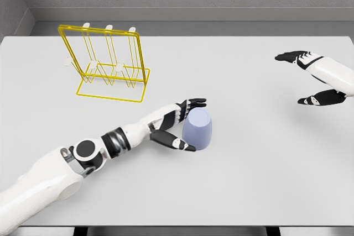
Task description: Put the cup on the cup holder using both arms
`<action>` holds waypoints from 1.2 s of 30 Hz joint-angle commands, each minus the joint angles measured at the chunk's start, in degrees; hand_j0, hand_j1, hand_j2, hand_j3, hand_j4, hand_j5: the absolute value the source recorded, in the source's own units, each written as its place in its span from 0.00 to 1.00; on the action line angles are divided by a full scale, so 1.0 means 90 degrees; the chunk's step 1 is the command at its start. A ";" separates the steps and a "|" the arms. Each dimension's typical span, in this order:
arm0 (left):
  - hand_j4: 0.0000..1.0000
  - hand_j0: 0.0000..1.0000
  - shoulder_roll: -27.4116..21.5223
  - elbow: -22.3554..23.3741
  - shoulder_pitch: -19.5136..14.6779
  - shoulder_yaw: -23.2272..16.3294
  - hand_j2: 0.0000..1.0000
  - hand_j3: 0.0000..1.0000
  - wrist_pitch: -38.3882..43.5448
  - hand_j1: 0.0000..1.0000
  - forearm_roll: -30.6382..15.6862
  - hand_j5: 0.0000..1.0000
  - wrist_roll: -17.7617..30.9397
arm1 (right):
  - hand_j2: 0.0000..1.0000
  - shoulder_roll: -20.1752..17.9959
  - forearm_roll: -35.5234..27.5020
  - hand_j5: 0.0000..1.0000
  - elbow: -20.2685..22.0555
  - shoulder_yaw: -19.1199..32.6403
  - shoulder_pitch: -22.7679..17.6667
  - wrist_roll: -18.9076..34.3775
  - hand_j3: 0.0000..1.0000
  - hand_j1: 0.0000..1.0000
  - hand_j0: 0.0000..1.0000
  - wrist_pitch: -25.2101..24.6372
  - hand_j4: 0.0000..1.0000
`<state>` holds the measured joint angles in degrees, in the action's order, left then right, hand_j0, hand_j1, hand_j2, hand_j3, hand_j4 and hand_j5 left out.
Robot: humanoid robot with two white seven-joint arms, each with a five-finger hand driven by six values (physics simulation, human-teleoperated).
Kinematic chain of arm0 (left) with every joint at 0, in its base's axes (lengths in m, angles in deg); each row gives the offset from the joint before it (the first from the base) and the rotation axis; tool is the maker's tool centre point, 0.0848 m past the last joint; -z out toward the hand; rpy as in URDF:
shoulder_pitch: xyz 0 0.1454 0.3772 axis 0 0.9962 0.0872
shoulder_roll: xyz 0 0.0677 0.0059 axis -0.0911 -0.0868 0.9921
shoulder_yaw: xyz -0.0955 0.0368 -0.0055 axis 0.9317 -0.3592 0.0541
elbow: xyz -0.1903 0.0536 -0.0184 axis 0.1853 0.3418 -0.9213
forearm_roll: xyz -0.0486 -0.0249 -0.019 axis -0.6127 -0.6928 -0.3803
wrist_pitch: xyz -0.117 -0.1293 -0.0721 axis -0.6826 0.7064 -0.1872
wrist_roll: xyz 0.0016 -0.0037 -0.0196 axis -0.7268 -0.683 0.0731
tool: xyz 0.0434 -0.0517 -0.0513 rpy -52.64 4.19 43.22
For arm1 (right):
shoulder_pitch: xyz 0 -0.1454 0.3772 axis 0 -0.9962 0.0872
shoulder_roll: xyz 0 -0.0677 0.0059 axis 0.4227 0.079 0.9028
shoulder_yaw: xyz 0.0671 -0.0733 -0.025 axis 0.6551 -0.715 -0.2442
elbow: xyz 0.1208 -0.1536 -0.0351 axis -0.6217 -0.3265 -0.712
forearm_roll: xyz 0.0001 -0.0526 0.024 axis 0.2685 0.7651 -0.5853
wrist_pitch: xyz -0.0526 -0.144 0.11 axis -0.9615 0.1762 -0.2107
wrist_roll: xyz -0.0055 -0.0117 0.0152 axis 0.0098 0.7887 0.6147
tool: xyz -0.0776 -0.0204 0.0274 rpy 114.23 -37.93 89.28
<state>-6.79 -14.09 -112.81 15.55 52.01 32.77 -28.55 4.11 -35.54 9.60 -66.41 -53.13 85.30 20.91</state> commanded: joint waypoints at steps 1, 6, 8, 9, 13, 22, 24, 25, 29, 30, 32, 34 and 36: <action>1.00 1.00 0.0034 0.0004 0.0000 0.0003 1.00 1.00 0.0005 1.00 0.0001 1.00 0.0000 | 1.00 -0.0004 -0.0049 1.00 -0.0001 0.0005 0.0000 -0.0003 1.00 1.00 1.00 -0.0019 1.00; 1.00 1.00 0.0073 0.0044 0.0010 0.0003 1.00 1.00 0.0015 1.00 -0.0019 1.00 0.0000 | 1.00 -0.0014 -0.0049 1.00 -0.0001 0.0005 0.0000 -0.0003 1.00 1.00 1.00 -0.0019 1.00; 1.00 1.00 0.0073 0.0053 0.0020 0.0003 1.00 1.00 0.0015 1.00 -0.0019 1.00 0.0000 | 1.00 -0.0014 -0.0049 1.00 -0.0001 0.0005 0.0000 -0.0003 1.00 1.00 1.00 -0.0019 1.00; 1.00 1.00 0.0073 0.0053 0.0020 0.0003 1.00 1.00 0.0015 1.00 -0.0019 1.00 0.0000 | 1.00 -0.0014 -0.0049 1.00 -0.0001 0.0005 0.0000 -0.0003 1.00 1.00 1.00 -0.0019 1.00; 1.00 1.00 0.0083 0.0063 0.0020 -0.0006 1.00 1.00 0.0103 1.00 -0.0019 1.00 0.0000 | 1.00 -0.0014 -0.0049 1.00 -0.0001 0.0005 0.0000 -0.0003 1.00 1.00 1.00 -0.0019 1.00; 0.77 0.77 0.0132 0.0063 0.0029 -0.0006 0.77 0.77 0.0142 0.77 -0.0077 0.77 -0.0010 | 1.00 -0.0004 -0.0049 1.00 -0.0001 0.0005 0.0000 -0.0003 1.00 1.00 1.00 -0.0019 1.00; 0.67 0.67 0.0132 0.0063 0.0039 -0.0006 0.67 0.67 0.0113 0.67 -0.0097 0.67 -0.0010 | 1.00 -0.0014 -0.0049 1.00 -0.0001 0.0005 0.0000 -0.0003 1.00 1.00 1.00 -0.0019 1.00; 0.66 0.66 0.0132 0.0063 0.0029 -0.0006 0.66 0.66 0.0103 0.66 -0.0097 0.66 -0.0010 | 1.00 -0.0004 -0.0049 1.00 -0.0001 0.0005 0.0000 -0.0003 1.00 1.00 1.00 -0.0019 1.00; 0.65 0.65 0.0132 0.0044 0.0029 0.0013 0.65 0.65 0.0103 0.65 -0.0107 0.65 -0.0010 | 1.00 -0.0014 -0.0049 1.00 -0.0001 0.0005 0.0000 -0.0003 1.00 1.00 1.00 -0.0019 1.00; 0.65 0.65 0.0122 0.0044 0.0020 0.0013 0.65 0.65 0.0103 0.65 -0.0107 0.65 -0.0010 | 1.00 -0.0004 -0.0049 1.00 -0.0011 0.0005 0.0000 -0.0003 1.00 1.00 1.00 -0.0019 1.00; 0.65 0.65 0.0122 -0.0005 0.0020 0.0023 0.65 0.65 0.0103 0.65 -0.0107 0.65 -0.0010 | 1.00 -0.0004 -0.0049 1.00 -0.0011 0.0005 0.0000 -0.0003 1.00 1.00 1.00 -0.0019 1.00; 0.66 0.66 0.0093 -0.0142 0.0039 0.0101 0.66 0.66 0.0103 0.66 -0.0107 0.66 -0.0010 | 1.00 -0.0014 -0.0049 1.00 -0.0011 0.0005 0.0000 -0.0003 1.00 1.00 1.00 -0.0019 1.00; 0.66 0.66 0.0044 -0.0347 0.0058 0.0267 0.66 0.66 0.0103 0.66 -0.0107 0.66 -0.0010 | 1.00 -0.0004 -0.0049 1.00 -0.0011 0.0005 -0.0010 -0.0003 1.00 1.00 1.00 -0.0019 1.00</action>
<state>-6.10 -15.80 -112.28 16.95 52.95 32.07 -28.65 4.08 -35.54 9.50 -66.37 -53.13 85.30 20.91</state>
